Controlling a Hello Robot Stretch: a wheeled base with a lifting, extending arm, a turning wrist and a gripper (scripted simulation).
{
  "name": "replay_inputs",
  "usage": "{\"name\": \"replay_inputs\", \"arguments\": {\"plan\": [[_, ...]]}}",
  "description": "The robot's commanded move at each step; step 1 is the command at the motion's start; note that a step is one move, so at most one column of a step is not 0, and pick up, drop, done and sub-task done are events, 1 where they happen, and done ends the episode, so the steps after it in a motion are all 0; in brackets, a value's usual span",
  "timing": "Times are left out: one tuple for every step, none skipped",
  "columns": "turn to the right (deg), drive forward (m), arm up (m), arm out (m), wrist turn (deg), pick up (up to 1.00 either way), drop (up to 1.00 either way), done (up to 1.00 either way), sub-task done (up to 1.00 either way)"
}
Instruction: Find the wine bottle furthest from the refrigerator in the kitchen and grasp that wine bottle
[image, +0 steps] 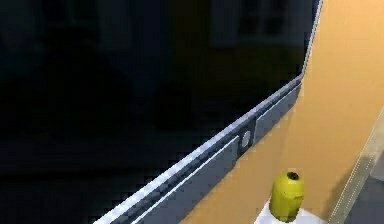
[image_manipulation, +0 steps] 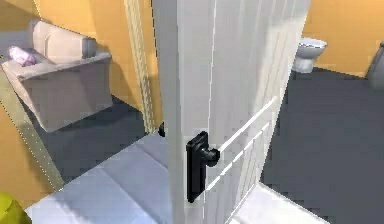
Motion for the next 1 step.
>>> {"name": "replay_inputs", "arguments": {"plan": [[33.0,0.00,0.00,0.00,0.0,0.00,0.00,0.00,0.00]]}}
